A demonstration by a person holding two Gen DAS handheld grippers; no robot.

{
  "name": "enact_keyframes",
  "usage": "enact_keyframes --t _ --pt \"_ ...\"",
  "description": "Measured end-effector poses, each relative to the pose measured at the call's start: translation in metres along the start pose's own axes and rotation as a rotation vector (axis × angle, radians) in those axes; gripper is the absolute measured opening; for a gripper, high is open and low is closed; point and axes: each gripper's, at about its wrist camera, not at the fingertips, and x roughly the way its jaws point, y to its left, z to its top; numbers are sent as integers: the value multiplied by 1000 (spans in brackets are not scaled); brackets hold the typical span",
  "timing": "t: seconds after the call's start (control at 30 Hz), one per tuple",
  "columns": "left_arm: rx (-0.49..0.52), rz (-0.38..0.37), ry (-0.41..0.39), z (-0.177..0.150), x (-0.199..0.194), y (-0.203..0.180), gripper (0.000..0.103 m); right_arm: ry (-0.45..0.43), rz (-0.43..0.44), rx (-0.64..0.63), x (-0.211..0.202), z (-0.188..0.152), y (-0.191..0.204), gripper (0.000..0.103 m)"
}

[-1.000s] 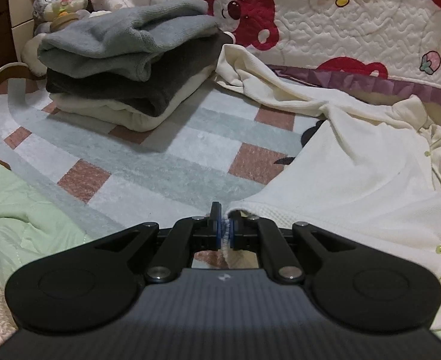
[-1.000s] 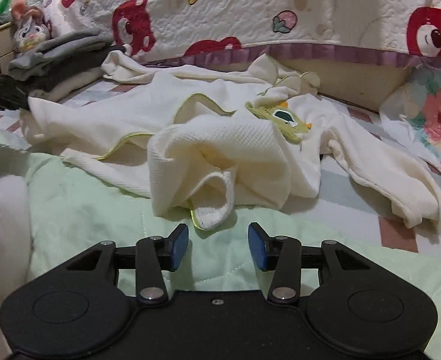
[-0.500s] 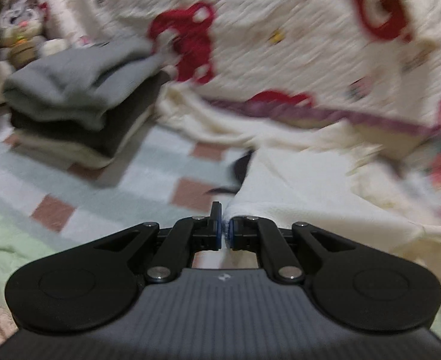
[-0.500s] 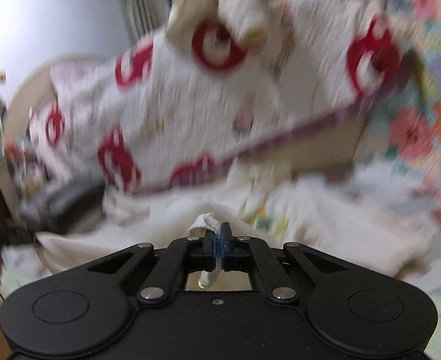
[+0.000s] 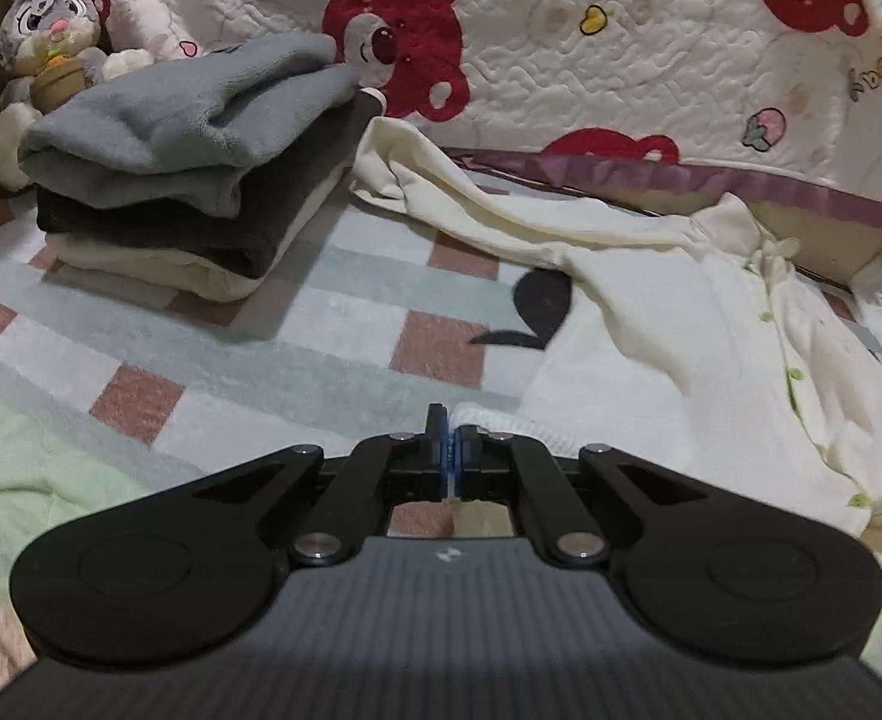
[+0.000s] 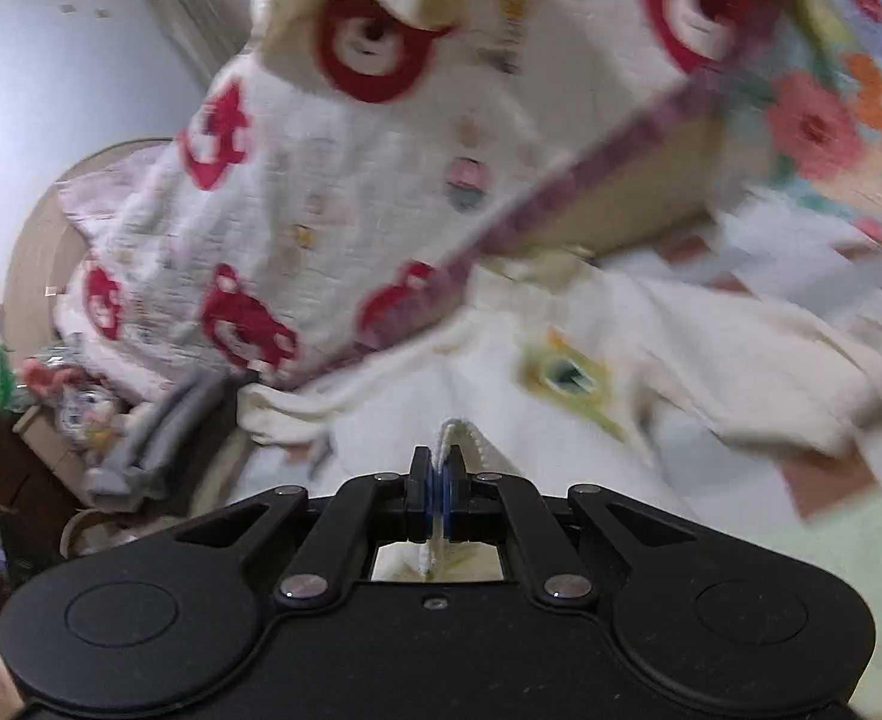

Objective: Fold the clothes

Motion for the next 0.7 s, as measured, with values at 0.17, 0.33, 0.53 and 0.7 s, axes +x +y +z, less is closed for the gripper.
enact_keyframes --t 0.17,0.33,0.53,0.7 --pt "-27 47 -15 10 21 5 2 14 182 -110 42 13 42 37" --pt "-86 12 172 -6 66 16 3 173 -299 -430 83 -38 39 66" --pt "-73 30 201 -19 78 13 3 198 -304 -220 46 -81 -3 66" --pt "-85 47 168 -17 75 16 3 256 -323 -304 39 -130 -3 67"
